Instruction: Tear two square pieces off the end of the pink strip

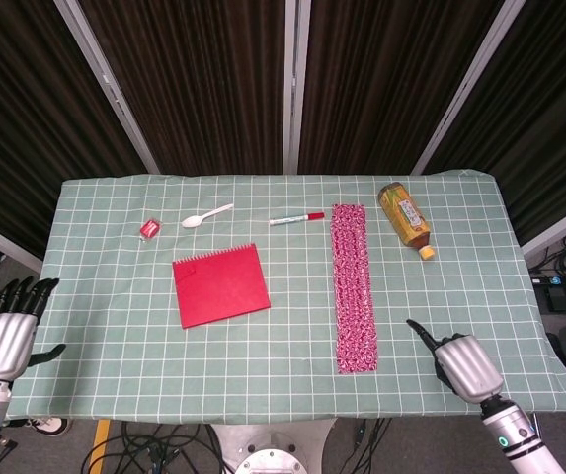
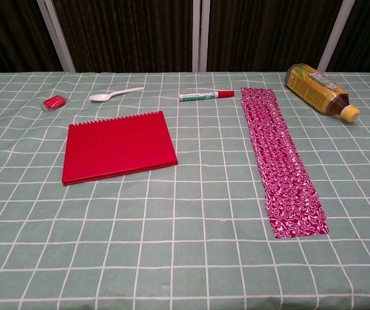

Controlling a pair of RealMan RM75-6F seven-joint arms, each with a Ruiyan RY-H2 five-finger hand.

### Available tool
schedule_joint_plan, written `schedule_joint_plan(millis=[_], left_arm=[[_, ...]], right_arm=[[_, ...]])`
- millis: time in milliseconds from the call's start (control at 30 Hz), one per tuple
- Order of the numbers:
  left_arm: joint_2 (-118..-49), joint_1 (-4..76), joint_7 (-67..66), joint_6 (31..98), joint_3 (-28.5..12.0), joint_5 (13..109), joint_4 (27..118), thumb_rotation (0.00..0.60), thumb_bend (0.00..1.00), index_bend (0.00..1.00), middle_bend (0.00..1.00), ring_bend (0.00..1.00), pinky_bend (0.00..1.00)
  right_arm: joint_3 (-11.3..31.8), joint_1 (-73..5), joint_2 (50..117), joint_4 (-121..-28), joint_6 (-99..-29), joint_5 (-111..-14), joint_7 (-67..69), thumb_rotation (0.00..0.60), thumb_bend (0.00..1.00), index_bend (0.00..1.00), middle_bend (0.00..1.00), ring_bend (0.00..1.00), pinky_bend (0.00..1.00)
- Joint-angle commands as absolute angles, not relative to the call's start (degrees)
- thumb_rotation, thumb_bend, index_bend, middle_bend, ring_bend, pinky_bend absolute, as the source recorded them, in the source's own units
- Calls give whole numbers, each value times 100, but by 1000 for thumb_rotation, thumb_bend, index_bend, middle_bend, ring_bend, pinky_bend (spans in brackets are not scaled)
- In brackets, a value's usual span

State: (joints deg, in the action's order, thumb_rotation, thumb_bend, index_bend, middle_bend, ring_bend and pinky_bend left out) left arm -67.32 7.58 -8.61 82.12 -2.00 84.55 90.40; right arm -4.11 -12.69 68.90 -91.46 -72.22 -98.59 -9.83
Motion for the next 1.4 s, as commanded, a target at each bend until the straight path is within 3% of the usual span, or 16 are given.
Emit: schedule_joint_plan(millis=[33,533,900,1400], left_arm=[[-6743,763,-854,8195,-205,8433,9033,600,61,77,106,26,68],[-6649,726,-711,8197,-220,8351,8988,600,60,76,107,26,68],[-6603,727,-504,8133,-213,8328,8911,600,60,76,106,27,69],[-6612,755,-372,8052,-229,8277,8814,600,60,76,107,26,68]], right_arm=[[-573,-1390,6971,-9168,-6916,-9924,-1028,600,1000,200,919,799,697],[-622,-1585,7308,-9625,-5732,-8895,-2537,600,1000,176,939,821,703],[-532,-1720,7524,-9944,-5486,-8154,-3622,600,1000,61,939,821,706],[-600,-1991,7534,-10254,-5219,-7476,-4020,600,1000,58,939,831,708]])
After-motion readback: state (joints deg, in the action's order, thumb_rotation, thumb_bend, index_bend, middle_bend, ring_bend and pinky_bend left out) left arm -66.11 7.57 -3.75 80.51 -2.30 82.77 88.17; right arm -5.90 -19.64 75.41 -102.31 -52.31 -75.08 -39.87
